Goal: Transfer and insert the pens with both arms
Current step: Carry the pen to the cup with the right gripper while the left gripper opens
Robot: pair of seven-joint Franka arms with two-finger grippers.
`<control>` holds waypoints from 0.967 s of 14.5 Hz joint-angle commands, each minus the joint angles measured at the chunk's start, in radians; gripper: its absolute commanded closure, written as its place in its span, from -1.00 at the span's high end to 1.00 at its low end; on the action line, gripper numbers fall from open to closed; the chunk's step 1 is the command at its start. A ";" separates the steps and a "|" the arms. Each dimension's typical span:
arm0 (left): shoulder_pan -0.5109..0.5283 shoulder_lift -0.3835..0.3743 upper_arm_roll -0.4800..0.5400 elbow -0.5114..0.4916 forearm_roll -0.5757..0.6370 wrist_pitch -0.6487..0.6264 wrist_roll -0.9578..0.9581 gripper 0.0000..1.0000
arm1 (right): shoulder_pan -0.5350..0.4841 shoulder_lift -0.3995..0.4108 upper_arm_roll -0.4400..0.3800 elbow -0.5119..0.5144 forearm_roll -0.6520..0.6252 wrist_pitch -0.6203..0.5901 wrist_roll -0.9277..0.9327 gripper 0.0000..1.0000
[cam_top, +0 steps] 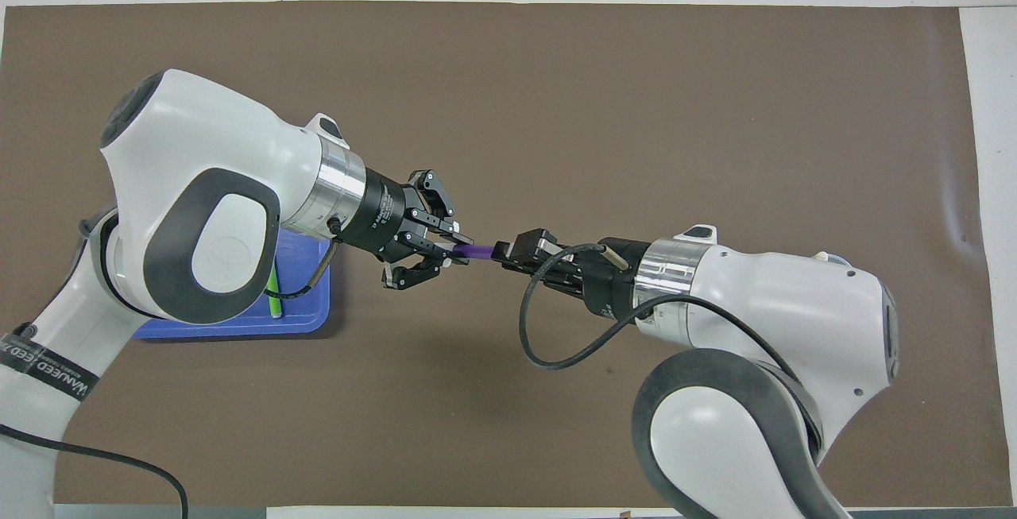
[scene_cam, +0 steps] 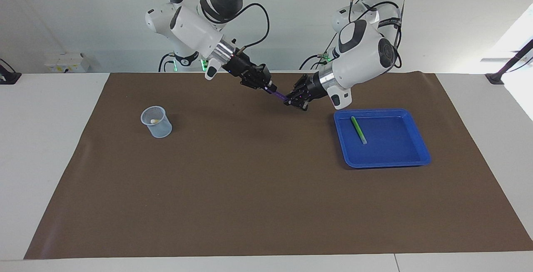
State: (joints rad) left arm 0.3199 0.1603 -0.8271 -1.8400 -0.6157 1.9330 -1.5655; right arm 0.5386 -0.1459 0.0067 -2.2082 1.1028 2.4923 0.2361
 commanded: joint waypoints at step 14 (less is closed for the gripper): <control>0.174 -0.053 0.011 -0.041 0.209 -0.060 0.528 1.00 | -0.427 -0.058 -0.002 0.203 -1.046 -0.777 -0.546 -1.00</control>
State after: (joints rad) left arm 0.4262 0.1461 -0.8185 -1.8521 -0.4629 1.9135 -1.1879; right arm 0.1223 -0.1909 -0.0093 -1.9912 0.1419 1.7328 -0.2516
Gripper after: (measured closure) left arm 0.000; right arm 0.824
